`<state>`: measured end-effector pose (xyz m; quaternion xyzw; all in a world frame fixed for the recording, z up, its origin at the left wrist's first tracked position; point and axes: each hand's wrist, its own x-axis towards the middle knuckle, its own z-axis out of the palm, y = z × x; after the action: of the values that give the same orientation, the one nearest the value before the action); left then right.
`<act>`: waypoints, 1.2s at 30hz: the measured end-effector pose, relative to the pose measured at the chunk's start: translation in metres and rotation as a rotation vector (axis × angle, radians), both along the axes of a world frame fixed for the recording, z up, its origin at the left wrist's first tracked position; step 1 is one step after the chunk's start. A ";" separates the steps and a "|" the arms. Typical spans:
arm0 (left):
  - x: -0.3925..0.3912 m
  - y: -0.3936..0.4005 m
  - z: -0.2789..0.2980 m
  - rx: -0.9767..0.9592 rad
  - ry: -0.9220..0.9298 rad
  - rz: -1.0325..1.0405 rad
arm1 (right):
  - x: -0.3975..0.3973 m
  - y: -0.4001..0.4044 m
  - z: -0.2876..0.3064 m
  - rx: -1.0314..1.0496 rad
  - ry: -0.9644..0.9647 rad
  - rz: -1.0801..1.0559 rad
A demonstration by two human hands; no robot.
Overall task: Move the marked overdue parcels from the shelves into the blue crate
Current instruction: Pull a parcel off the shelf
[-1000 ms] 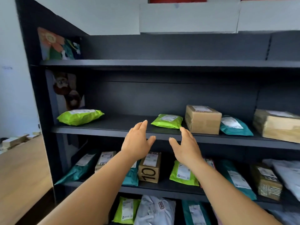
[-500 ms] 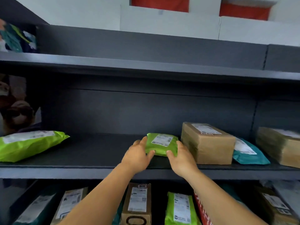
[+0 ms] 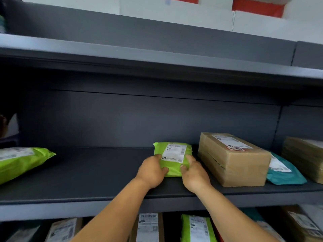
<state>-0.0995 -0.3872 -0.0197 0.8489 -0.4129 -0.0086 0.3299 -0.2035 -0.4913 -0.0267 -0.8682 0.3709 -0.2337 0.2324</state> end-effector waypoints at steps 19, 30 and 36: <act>-0.026 0.013 0.003 -0.137 -0.054 0.122 | -0.015 0.005 0.000 -0.057 -0.013 0.074; -0.049 0.009 0.013 -0.191 -0.162 0.206 | -0.043 0.011 0.019 -0.164 -0.134 0.188; -0.092 -0.026 0.031 -0.295 -0.179 0.119 | -0.090 -0.007 0.055 -0.280 -0.441 0.226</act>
<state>-0.1919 -0.4136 0.0117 0.8115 -0.3865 0.1474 0.4127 -0.2937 -0.4984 0.0280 -0.8558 0.1763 -0.4386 0.2101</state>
